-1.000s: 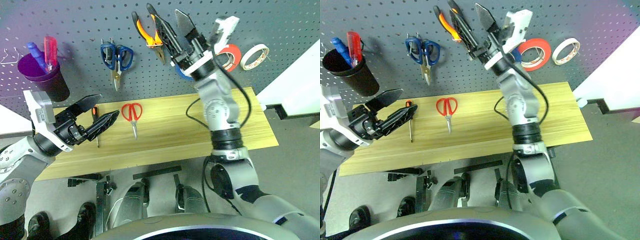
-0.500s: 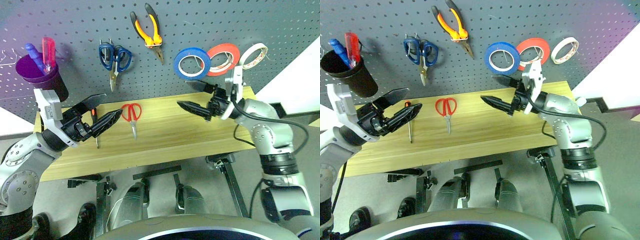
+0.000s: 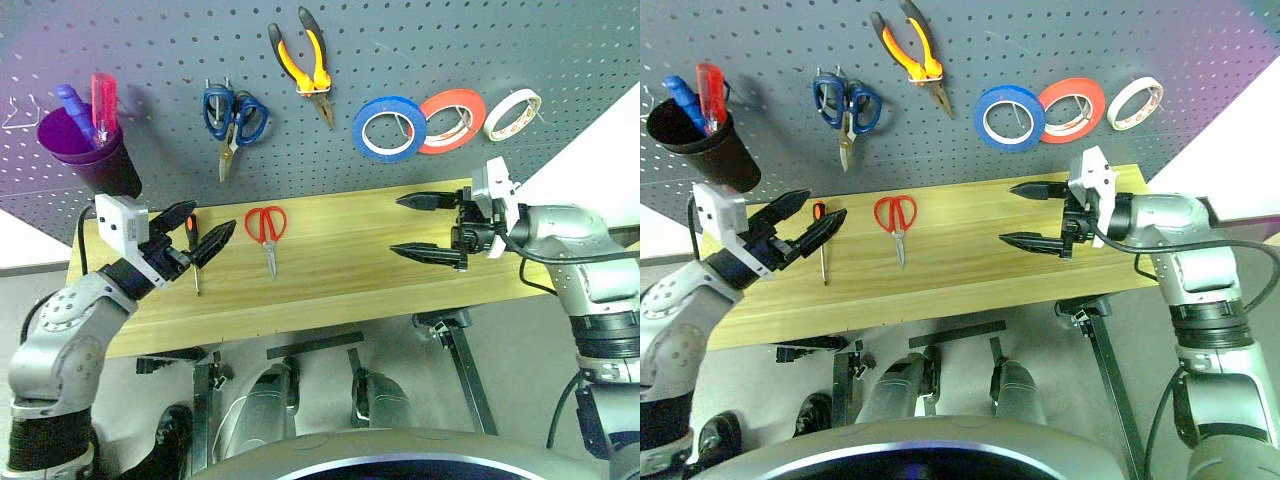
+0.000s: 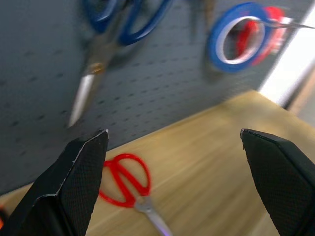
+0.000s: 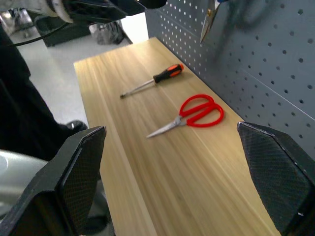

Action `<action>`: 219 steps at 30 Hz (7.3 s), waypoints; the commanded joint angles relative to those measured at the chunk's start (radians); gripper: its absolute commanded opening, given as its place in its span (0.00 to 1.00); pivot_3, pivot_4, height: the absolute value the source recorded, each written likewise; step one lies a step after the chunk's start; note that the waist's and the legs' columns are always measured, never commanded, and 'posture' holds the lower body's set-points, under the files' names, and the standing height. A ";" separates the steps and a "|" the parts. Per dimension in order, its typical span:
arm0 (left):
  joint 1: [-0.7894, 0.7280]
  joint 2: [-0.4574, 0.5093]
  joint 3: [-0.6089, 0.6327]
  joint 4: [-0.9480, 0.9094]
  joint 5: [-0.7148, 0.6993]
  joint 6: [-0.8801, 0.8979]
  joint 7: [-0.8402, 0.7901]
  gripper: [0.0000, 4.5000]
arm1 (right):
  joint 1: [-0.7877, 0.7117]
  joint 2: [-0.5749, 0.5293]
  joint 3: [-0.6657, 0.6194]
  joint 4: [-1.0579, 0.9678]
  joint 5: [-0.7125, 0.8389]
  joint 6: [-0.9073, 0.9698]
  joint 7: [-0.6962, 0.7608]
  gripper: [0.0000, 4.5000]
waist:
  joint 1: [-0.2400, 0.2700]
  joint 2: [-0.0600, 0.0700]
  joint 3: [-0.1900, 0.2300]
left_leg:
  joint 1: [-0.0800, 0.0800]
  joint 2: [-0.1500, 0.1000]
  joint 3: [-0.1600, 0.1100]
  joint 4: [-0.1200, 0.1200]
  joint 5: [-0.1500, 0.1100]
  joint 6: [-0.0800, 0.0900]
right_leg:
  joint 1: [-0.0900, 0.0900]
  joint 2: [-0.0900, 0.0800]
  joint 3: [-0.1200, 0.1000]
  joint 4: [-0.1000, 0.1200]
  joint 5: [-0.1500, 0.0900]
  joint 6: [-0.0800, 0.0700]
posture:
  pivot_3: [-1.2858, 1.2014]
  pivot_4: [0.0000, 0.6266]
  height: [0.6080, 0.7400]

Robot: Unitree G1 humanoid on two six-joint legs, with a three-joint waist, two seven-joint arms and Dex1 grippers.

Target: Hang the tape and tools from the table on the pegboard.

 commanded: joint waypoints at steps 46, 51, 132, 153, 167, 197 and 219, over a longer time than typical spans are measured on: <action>-0.265 -0.333 -0.248 0.348 0.421 0.253 0.357 1.00 | -0.019 -0.140 -0.233 -0.056 0.278 0.329 0.090 0.99 | -0.003 0.001 0.002 | -0.001 0.000 -0.003 0.002 -0.005 0.008 | 0.004 -0.002 -0.005 -0.004 0.001 0.000 | 0.47 0.54 1.00; -0.301 -0.376 -0.279 0.374 0.476 0.261 0.403 1.00 | -0.024 -0.137 -0.232 -0.063 0.289 0.351 0.076 0.99 | -0.005 0.003 0.003 | -0.001 0.000 -0.003 0.001 -0.005 0.010 | 0.004 -0.003 -0.005 -0.007 0.001 0.000 | 0.47 0.56 1.00; -0.396 -0.515 -0.280 0.569 0.646 0.319 0.527 0.08 | -0.008 -0.148 -0.231 -0.101 0.290 0.352 0.050 1.00 | -0.033 0.013 0.015 | -0.004 -0.001 -0.003 -0.001 -0.011 0.018 | 0.006 -0.005 -0.008 -0.020 0.003 0.003 | 0.44 0.60 1.00; -0.152 -0.375 -0.369 0.129 0.721 0.285 0.459 0.08 | -0.079 -0.127 -0.173 0.008 0.236 0.286 0.098 1.00 | -0.032 0.020 0.026 | -0.013 -0.002 -0.003 -0.001 -0.010 0.017 | 0.003 -0.006 -0.012 -0.031 0.005 0.005 | 0.46 0.59 1.00; -0.180 -0.328 -0.315 0.150 0.557 0.338 0.240 0.08 | -0.091 -0.128 -0.168 0.043 0.204 0.258 0.116 1.00 | -0.028 0.020 0.026 | -0.014 -0.003 -0.003 0.000 -0.010 0.017 | 0.003 -0.007 -0.016 -0.032 0.006 0.006 | 0.46 0.56 1.00; -0.026 -0.107 -0.309 -0.184 0.579 -0.214 0.020 0.08 | -0.152 -0.112 -0.136 0.147 0.144 0.200 0.178 1.00 | -0.028 0.021 0.027 | -0.014 -0.003 -0.004 0.002 -0.009 0.016 | 0.004 -0.008 -0.017 -0.030 0.006 0.007 | 0.48 0.57 1.00; 0.128 -0.090 -0.167 -0.261 0.809 -0.491 0.189 0.08 | -0.180 -0.126 -0.163 0.241 0.137 0.172 0.327 1.00 | -0.028 0.023 0.028 | -0.014 -0.004 -0.004 0.002 -0.010 0.017 | 0.004 -0.009 -0.018 -0.030 0.007 0.007 | 0.49 0.57 1.00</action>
